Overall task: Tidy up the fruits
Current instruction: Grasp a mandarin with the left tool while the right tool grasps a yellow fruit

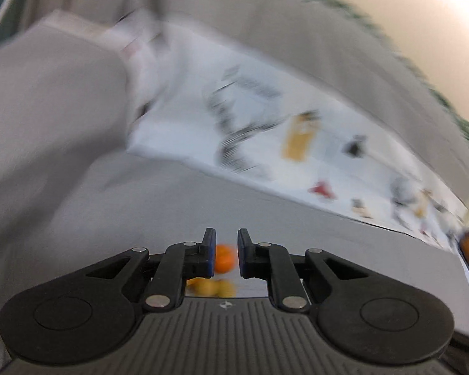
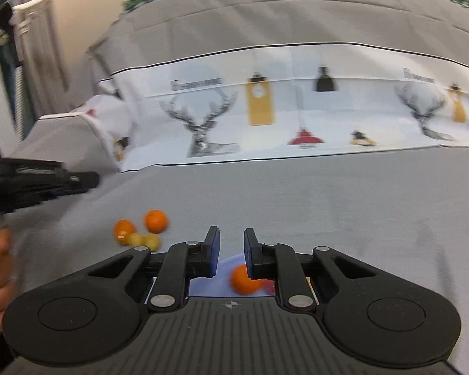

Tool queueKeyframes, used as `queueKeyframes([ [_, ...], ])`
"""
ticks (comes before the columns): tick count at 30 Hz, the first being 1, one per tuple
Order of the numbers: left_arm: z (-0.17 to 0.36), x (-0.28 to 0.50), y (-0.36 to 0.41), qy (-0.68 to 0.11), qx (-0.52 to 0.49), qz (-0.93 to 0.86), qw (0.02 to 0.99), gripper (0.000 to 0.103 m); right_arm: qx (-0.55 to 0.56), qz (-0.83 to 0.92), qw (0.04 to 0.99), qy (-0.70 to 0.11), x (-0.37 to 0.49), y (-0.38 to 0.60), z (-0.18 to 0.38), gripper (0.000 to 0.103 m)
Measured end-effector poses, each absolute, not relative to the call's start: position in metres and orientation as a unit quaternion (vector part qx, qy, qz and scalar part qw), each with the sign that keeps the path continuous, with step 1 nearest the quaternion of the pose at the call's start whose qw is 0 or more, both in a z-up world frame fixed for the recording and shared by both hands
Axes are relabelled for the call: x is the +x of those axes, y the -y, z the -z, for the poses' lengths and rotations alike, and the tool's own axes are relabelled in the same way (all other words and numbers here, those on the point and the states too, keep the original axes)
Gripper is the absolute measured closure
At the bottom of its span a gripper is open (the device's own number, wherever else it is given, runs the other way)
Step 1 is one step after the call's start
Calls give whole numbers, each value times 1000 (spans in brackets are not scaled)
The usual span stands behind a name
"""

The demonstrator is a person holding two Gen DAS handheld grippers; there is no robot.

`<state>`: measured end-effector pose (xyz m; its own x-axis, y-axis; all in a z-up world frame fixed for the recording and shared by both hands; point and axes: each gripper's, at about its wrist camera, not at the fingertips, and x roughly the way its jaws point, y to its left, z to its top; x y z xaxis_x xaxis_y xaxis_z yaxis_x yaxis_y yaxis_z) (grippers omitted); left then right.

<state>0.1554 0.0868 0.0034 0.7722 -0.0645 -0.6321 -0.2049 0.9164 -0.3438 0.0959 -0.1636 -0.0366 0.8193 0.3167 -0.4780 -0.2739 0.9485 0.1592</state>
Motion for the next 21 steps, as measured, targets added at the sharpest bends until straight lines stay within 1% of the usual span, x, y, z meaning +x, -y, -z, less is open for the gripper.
queueKeyframes([
  [4,25,171,-114,-396,-276,-75,873,86,27,-201,942,-266,110,128,48,86],
  [6,30,176,-119,-406,-288,-77,864,83,24,-217,935,-281,120,111,57,85],
  [8,29,180,-120,-408,-279,-78,866,74,27,-224,929,-295,131,97,64,85],
  [9,30,183,-121,-409,-278,-76,866,71,32,-227,925,-302,138,92,67,85],
  [10,30,184,-122,-411,-278,-73,865,66,35,-229,923,-307,143,87,71,85],
  [13,33,189,-124,-418,-275,-71,863,62,30,-224,921,-318,159,74,81,85],
  [16,43,199,-120,-428,-277,-69,857,61,16,-216,920,-328,173,64,93,84],
  [21,48,208,-117,-434,-270,-63,857,62,38,-213,912,-349,194,57,110,81],
])
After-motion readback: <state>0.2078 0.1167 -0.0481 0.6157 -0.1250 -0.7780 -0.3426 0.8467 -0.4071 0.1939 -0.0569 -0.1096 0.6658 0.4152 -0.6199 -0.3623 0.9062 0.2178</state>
